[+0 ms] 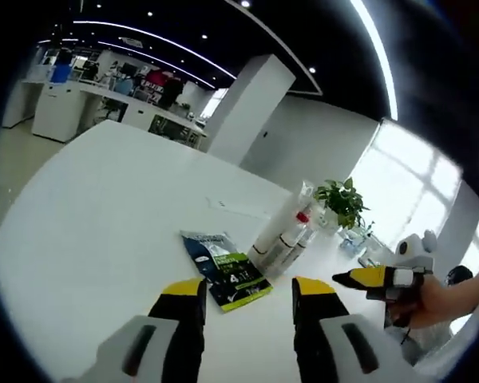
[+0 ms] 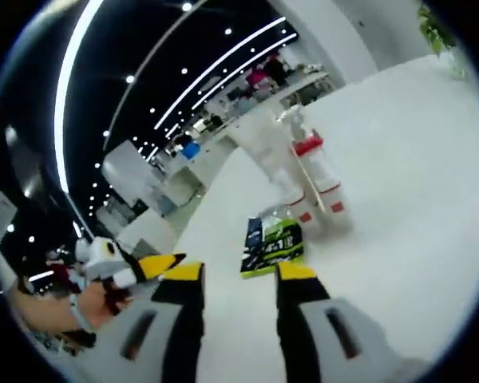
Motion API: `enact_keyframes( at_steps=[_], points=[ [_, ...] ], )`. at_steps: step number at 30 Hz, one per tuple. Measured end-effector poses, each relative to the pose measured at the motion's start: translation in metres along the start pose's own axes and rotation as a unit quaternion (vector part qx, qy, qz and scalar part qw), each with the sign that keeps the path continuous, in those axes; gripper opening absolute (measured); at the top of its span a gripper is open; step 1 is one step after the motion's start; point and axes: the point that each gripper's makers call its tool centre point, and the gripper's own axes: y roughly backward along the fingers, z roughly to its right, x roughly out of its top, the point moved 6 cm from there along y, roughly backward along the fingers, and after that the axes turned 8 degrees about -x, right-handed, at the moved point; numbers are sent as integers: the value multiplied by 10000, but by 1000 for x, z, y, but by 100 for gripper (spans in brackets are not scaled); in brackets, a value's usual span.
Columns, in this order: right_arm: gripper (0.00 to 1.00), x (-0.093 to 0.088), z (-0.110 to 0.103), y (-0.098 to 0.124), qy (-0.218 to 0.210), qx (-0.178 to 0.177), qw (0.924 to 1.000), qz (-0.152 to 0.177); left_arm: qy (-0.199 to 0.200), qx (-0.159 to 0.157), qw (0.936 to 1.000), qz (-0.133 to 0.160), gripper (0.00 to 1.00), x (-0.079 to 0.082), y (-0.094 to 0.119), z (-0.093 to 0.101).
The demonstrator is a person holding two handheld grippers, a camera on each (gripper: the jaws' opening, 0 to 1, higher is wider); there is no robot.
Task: Arrange the skincare products in the storage area until every visible bottle or jar stands upright without overlapping.
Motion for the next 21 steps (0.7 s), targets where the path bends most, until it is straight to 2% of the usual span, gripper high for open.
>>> enact_keyframes(
  at_steps=[5, 11, 14, 21],
  points=[
    [41, 7, -16, 11, 247, 199, 9995, 94, -125, -18, 9999, 82, 47, 0, 17, 13],
    [46, 21, -30, 25, 197, 429, 9982, 361, -176, 25, 9996, 216, 49, 0, 42, 26],
    [49, 26, -35, 29, 128, 568, 9975, 410, 162, -17, 9986, 512, 49, 6, 50, 34],
    [58, 40, -49, 49, 229, 815, 9940, 688, -14, -97, 9977, 666, 50, 18, 65, 53]
  ],
)
